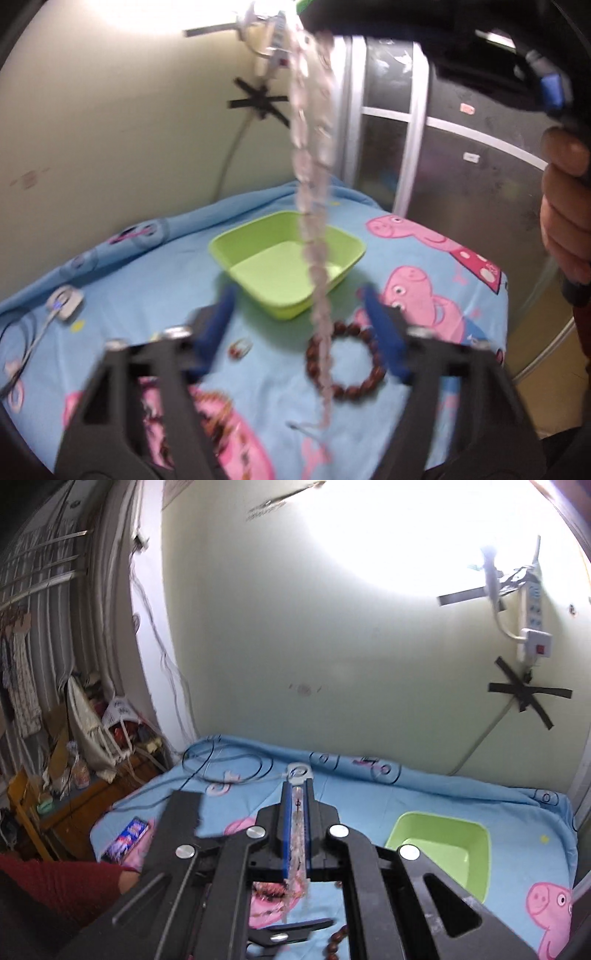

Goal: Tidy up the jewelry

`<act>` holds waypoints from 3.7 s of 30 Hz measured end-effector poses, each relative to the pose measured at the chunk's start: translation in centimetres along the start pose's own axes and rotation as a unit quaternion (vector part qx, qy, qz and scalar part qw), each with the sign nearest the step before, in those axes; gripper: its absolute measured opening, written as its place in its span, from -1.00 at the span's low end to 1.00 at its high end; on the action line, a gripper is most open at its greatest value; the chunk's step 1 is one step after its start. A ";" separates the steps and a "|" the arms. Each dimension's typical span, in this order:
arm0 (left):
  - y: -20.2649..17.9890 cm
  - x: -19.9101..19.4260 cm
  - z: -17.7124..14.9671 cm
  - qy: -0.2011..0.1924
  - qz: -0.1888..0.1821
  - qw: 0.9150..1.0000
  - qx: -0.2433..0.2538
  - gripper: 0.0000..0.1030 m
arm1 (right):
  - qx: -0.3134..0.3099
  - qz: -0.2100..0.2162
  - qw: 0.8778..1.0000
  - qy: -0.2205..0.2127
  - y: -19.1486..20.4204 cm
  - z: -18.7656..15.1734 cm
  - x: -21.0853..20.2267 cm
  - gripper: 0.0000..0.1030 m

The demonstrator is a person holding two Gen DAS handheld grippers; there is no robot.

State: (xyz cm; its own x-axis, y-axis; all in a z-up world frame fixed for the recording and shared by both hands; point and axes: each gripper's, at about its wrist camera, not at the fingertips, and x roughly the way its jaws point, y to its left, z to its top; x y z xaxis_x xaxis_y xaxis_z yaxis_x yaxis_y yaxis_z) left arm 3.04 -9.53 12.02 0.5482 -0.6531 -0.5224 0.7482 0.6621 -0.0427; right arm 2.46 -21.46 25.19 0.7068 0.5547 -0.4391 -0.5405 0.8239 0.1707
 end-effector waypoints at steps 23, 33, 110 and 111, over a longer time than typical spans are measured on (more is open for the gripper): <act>2.2 13.8 6.3 0.112 0.010 0.994 0.011 -0.70 | 0.153 -0.035 0.988 -0.003 -14.9 -7.0 4.4 -1.00; 4.3 4.5 3.6 0.073 0.015 0.997 -0.026 0.12 | 0.108 -0.059 0.989 -0.082 -8.9 -7.5 -0.6 -0.04; 15.9 -11.2 -5.5 0.022 0.253 0.948 -0.190 0.05 | 0.027 -0.094 0.995 -0.005 -1.7 -12.7 5.8 -0.17; 16.1 -11.7 -7.1 0.032 0.258 0.945 -0.200 0.05 | 0.025 -0.082 0.996 0.028 -1.4 -13.5 7.3 -0.37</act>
State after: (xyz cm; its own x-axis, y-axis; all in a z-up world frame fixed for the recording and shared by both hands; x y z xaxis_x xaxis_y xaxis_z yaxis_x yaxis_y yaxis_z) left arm 6.06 11.40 11.36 0.7679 -0.1908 -0.6115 0.1800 0.9804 -0.0798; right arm 2.20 -20.12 9.85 0.7570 0.4056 -0.5122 -0.3955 0.9085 0.1348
